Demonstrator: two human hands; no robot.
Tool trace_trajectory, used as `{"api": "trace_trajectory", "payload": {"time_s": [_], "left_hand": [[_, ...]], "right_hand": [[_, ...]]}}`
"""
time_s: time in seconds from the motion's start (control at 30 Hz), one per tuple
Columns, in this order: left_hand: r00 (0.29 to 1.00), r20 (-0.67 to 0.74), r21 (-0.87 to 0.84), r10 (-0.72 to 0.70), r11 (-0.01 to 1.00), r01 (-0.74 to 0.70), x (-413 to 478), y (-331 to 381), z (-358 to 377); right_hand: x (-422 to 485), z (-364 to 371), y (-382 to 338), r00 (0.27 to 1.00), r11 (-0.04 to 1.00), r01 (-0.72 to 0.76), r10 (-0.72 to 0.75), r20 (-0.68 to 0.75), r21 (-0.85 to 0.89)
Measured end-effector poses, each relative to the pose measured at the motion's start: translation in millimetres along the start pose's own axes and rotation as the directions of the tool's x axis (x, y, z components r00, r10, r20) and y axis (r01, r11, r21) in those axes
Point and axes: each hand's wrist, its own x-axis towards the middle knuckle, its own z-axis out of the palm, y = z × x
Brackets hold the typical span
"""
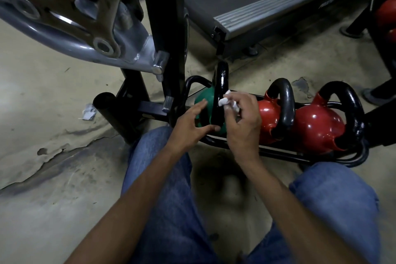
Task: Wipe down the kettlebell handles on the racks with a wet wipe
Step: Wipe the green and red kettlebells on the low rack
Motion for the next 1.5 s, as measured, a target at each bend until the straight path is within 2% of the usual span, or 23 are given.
{"api": "trace_trajectory", "payload": {"time_s": [0.03, 0.07, 0.1, 0.17, 0.2, 0.3, 0.37, 0.43, 0.53, 0.6, 0.63, 0.73, 0.8, 0.87, 0.93, 1.03, 1.17, 1.23, 1.33, 1.4, 1.5], "left_hand": [[1.000, -0.005, -0.010, 0.016, 1.000, -0.017, -0.1, -0.3, -0.8], [0.999, -0.008, -0.015, 0.037, 0.999, -0.037, 0.0, -1.5, -1.7], [0.998, -0.008, -0.015, 0.056, 0.998, -0.056, 0.0, -3.1, -2.5], [0.998, -0.007, -0.025, 0.069, 0.997, -0.070, 0.3, -6.0, -4.0], [0.997, -0.003, -0.037, 0.071, 0.997, -0.071, 0.8, -6.9, -4.7], [0.998, 0.011, -0.045, 0.065, 0.997, -0.064, 0.1, -6.2, -4.8], [0.997, 0.019, -0.048, 0.070, 0.997, -0.069, -1.2, -4.5, -4.5], [0.998, 0.016, -0.077, 0.063, 0.995, -0.062, -3.8, -4.0, -3.9], [0.994, -0.046, -0.101, 0.094, 0.990, -0.099, -6.4, 0.4, -4.2], [0.976, -0.145, -0.050, 0.161, 0.984, -0.170, -12.2, 9.1, -4.1], [0.959, -0.192, -0.010, 0.210, 0.976, -0.216, -15.4, 15.6, -4.1], [0.902, -0.248, 0.071, 0.353, 0.936, -0.346, -18.7, 41.9, -0.2], [0.865, -0.219, 0.119, 0.451, 0.893, -0.435, -15.4, 61.5, 8.6], [0.836, -0.163, 0.147, 0.524, 0.851, -0.504, -9.3, 78.9, 23.6], [0.835, -0.085, 0.135, 0.543, 0.837, -0.531, -1.7, 93.6, 42.8], [0.880, 0.080, 0.117, 0.469, 0.872, -0.475, 13.9, 110.1, 73.5], [0.888, 0.259, 0.225, 0.379, 0.871, -0.437, 35.0, 112.4, 107.1], [0.882, 0.315, 0.306, 0.351, 0.842, -0.444, 38.3, 107.6, 119.6], [0.890, 0.312, 0.407, 0.332, 0.800, -0.441, 40.8, 102.6, 127.3], [0.893, 0.303, 0.469, 0.332, 0.764, -0.443, 42.0, 105.5, 127.7], [0.902, 0.300, 0.526, 0.309, 0.735, -0.427, 40.0, 113.3, 127.9]], "right_hand": [[4.1, -2.0, 4.8, 0.976, 0.970, 0.207, -0.197, 0.087, -0.125], [10.1, -4.4, 8.1, 0.907, 0.886, 0.403, -0.352, 0.232, -0.231], [16.5, -5.3, 9.5, 0.807, 0.754, 0.569, -0.435, 0.399, -0.328], [26.5, -6.3, 7.4, 0.629, 0.473, 0.767, -0.418, 0.655, -0.434], [29.5, -7.5, 4.4, 0.569, 0.385, 0.815, -0.385, 0.727, -0.434], [32.6, -16.6, 0.5, 0.427, 0.233, 0.902, -0.345, 0.836, -0.365], [30.3, -25.2, 3.0, 0.358, 0.147, 0.934, -0.353, 0.865, -0.327], [25.1, -33.5, 6.5, 0.321, 0.097, 0.946, -0.404, 0.857, -0.308], [14.2, -42.5, 5.7, 0.349, 0.151, 0.937, -0.472, 0.809, -0.316], [11.8, -49.8, 4.0, 0.430, 0.273, 0.902, -0.499, 0.752, -0.334], [12.9, -54.6, 3.0, 0.502, 0.368, 0.861, -0.497, 0.708, -0.352], [24.1, -74.4, 3.2, 0.761, 0.683, 0.615, -0.386, 0.521, -0.393], [37.8, -91.2, 1.3, 0.889, 0.821, 0.409, -0.261, 0.375, -0.398], [55.8, -109.2, -0.8, 0.966, 0.907, 0.210, -0.135, 0.221, -0.366], [76.4, -125.1, 4.7, 0.993, 0.945, 0.070, -0.035, 0.116, -0.319], [113.3, -141.5, 30.2, 0.993, 0.961, -0.059, 0.083, 0.079, -0.272], [161.9, -148.2, 67.5, 0.954, 0.945, -0.206, 0.252, 0.164, -0.254], [179.4, -144.1, 85.2, 0.883, 0.910, -0.272, 0.366, 0.295, -0.314], [196.6, -127.1, 101.5, 0.686, 0.854, -0.383, 0.518, 0.511, -0.351], [206.4, -114.3, 104.1, 0.608, 0.839, -0.305, 0.536, 0.586, -0.450], [213.9, -97.6, 95.3, 0.480, 0.817, 0.081, 0.470, 0.741, -0.571]]}}
